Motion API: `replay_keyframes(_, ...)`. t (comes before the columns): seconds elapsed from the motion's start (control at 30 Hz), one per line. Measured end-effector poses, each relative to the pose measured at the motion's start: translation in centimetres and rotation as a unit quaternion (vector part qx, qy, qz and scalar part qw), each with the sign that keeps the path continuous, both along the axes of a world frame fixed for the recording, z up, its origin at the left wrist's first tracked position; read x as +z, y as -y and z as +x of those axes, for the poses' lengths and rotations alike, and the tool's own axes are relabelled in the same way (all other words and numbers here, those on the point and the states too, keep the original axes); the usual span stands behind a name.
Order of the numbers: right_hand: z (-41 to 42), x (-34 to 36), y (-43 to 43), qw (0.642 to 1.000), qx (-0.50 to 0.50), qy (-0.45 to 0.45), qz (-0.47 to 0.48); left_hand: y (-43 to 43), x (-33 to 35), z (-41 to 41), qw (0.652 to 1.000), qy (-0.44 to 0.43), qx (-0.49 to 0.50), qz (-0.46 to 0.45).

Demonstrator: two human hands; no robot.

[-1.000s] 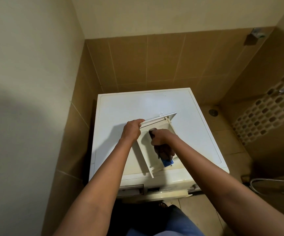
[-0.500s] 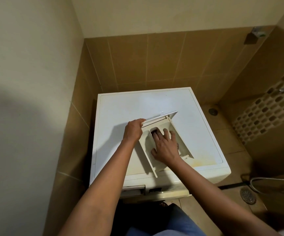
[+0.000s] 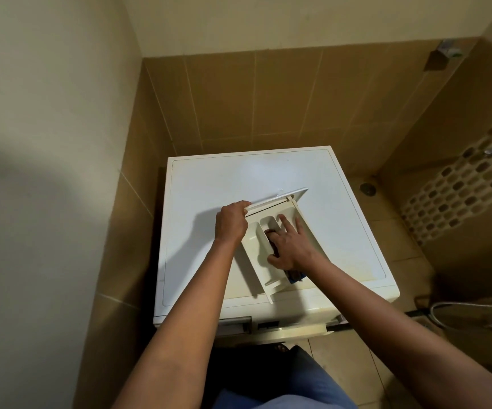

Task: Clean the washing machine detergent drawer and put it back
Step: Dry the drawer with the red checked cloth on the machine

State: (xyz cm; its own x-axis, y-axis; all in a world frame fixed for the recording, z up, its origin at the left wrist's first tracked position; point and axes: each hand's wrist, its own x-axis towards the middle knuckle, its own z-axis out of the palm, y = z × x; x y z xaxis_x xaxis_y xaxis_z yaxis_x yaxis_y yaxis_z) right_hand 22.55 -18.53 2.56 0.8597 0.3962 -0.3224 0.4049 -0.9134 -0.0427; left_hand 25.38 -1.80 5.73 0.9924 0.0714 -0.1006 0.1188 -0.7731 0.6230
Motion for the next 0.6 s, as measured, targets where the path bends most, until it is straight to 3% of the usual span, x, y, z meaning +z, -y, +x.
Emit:
replay_keyframes(0.17, -0.1, -0.6, 0.3, 1.0, 0.005, 0.019, 0.017, 0.2, 0.1, -0.2, 1.0, 0.011, 0.008, -0.002)
replay_keyframes(0.3, 0.1, -0.8, 0.4, 0.99, -0.032, 0.013, 0.139, 0.1, 0.0, -0.3, 1.0, 0.011, 0.004, -0.006)
replay_keyframes(0.47, -0.8, -0.7, 1.2, 0.939, -0.093, -0.044, 0.328, 0.0, 0.1, -0.2, 1.0, 0.001, 0.0, -0.004)
replay_keyframes(0.53, -1.4, -0.7, 1.7, 0.913, -0.13, -0.006, 0.386, 0.0, 0.1, -0.1, 1.0, 0.002, -0.002, -0.001)
replay_keyframes(0.6, -2.1, -0.7, 2.5, 0.865, -0.204, 0.076, 0.453, 0.0, 0.0, -0.2, 1.0, 0.005, -0.003, 0.0)
